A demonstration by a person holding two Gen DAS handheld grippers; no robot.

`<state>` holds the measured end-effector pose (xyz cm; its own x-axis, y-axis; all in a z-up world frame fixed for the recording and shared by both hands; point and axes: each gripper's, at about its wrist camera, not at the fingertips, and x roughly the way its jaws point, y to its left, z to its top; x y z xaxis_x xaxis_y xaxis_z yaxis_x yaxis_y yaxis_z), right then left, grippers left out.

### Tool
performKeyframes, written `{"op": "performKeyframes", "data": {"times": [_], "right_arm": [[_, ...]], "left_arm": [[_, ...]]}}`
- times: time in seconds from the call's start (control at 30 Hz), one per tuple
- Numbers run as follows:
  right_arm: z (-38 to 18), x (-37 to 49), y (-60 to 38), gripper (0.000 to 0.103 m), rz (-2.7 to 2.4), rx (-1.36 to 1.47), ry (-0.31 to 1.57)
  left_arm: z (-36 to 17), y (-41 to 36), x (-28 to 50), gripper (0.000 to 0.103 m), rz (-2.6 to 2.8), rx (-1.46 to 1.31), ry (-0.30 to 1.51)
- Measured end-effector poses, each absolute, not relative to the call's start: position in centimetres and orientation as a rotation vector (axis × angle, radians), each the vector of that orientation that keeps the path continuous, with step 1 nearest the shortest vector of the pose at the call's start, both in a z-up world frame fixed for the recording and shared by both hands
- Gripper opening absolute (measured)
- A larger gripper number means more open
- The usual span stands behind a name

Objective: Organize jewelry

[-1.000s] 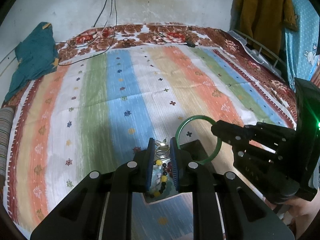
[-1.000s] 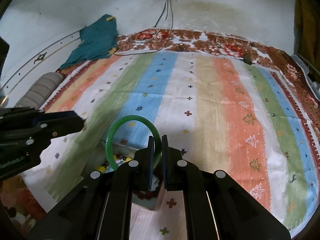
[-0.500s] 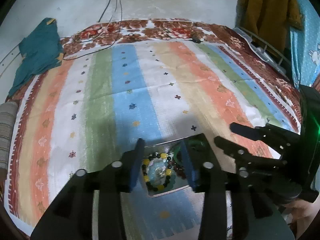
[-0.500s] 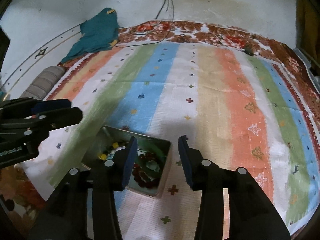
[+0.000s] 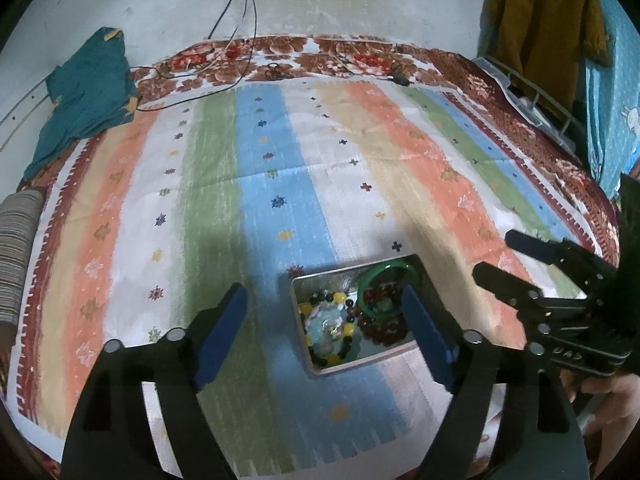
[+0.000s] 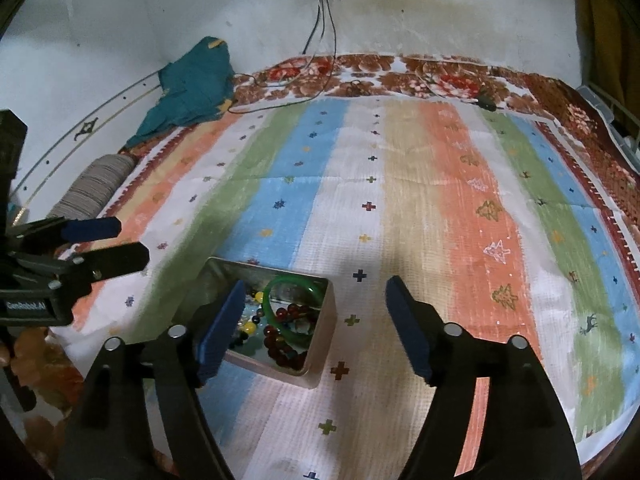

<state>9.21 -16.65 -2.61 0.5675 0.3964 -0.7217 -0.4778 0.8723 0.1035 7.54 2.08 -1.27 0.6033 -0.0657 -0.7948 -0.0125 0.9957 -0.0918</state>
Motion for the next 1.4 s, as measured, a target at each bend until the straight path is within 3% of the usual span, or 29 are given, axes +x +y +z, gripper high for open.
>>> {"op": "performKeyframes", "data": {"times": [0.23,0.33,1.4], "right_arm": [[-2.0,7.9,-17.0,0.093,0.543,-0.110,0.785],[-1.7,7.3,-17.1,0.096,0.553,-0.109,0.766],[-0.7,4.5,-17.8,0.096,0.594,-0.115,0.735]], "left_arm": [[-1.2,1.9,6.6,0.097,-0.030,-0.077,0.912],[-1.2,1.9,6.2,0.097,-0.036,-0.083,0.906],[0.2,0.6,3.1,0.097,-0.021,-0.013,0.817]]}}
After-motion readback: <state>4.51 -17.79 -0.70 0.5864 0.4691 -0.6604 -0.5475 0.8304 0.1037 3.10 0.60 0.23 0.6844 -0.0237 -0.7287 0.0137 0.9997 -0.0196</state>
